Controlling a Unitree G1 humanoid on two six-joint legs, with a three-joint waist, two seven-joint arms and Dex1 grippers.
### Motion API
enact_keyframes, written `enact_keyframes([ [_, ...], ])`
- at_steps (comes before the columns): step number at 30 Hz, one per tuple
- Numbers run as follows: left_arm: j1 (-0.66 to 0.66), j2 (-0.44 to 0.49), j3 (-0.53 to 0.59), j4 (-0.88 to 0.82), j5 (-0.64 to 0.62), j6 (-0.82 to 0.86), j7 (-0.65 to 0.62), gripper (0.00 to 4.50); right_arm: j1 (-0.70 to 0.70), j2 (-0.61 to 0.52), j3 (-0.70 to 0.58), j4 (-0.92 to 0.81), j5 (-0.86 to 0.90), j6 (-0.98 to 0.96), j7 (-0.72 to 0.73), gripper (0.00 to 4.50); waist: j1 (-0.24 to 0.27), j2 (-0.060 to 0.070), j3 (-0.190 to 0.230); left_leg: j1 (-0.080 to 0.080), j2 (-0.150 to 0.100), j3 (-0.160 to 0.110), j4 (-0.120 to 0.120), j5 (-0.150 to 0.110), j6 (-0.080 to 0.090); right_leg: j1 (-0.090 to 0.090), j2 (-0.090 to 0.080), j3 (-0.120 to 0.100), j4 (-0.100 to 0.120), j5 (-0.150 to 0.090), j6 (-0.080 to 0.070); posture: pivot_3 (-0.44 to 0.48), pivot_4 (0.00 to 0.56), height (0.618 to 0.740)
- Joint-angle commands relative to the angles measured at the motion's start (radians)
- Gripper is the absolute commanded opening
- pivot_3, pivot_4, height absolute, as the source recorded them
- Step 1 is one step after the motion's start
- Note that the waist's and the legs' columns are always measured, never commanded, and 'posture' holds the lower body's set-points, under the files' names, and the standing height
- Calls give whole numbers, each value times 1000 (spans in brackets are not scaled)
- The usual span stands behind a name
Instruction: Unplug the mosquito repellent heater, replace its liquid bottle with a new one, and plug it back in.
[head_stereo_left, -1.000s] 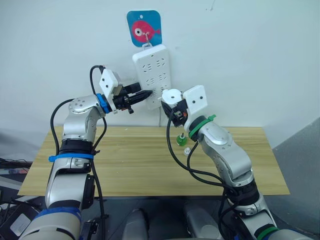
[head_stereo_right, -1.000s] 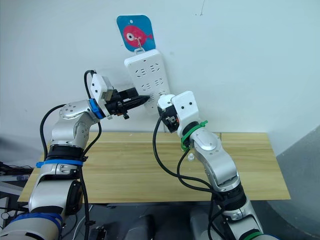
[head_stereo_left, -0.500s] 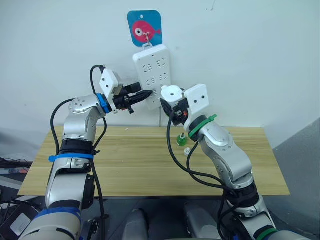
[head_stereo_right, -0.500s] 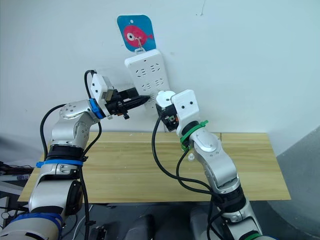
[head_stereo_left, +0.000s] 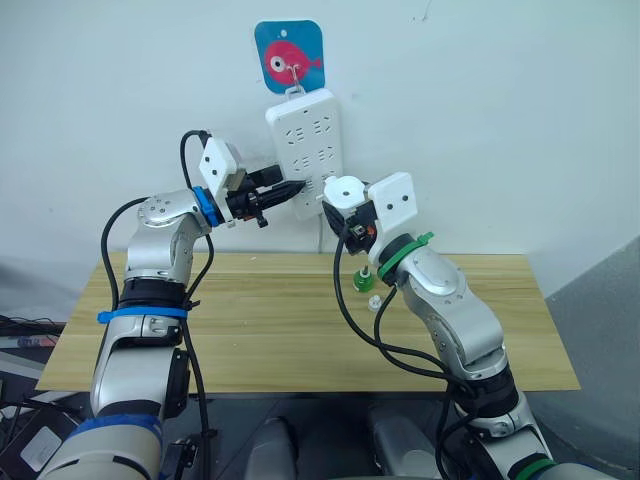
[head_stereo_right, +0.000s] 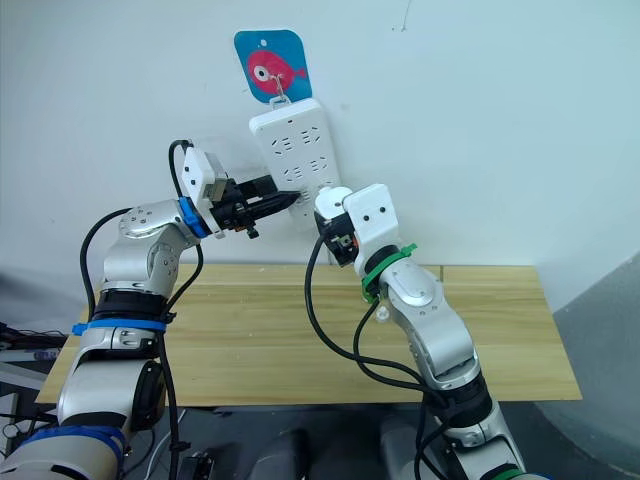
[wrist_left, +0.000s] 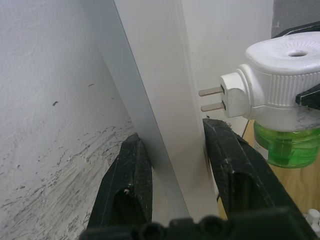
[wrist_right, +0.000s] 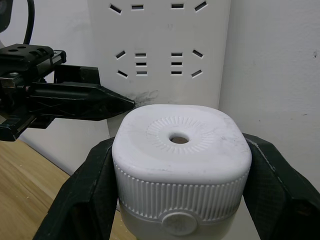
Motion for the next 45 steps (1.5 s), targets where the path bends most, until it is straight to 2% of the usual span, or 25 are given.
enact_keyframes([
  [1, -8, 11, 20, -28, 10, -5, 44, 1375, -19, 10, -2, -13, -5, -22, 5, 2972, 0, 0, 0, 0, 0, 0, 0, 0, 0, 0, 0, 0, 0, 0, 0, -186, 169, 732],
  [23, -6, 12, 20, -31, 11, -1, 42, 1374, -6, 24, 9, 2, -15, -97, 21, 2972, 0, 0, 0, 0, 0, 0, 0, 0, 0, 0, 0, 0, 0, 0, 0, -185, 172, 732],
  [33, -8, 9, 19, -29, 12, 0, 41, 1374, -33, 39, 5, 82, -38, -131, 2, 2972, -1, 0, 0, 0, 0, 0, 0, 0, 0, 0, 0, 0, 0, 0, 1, -185, 172, 732],
  [45, -12, 8, 22, -27, 14, -2, 39, 1374, -14, 30, -15, 56, -44, -66, -14, 2972, -1, 0, 0, 1, 0, 0, 0, 0, 0, 0, 0, 1, 0, 0, 1, -188, 175, 732],
])
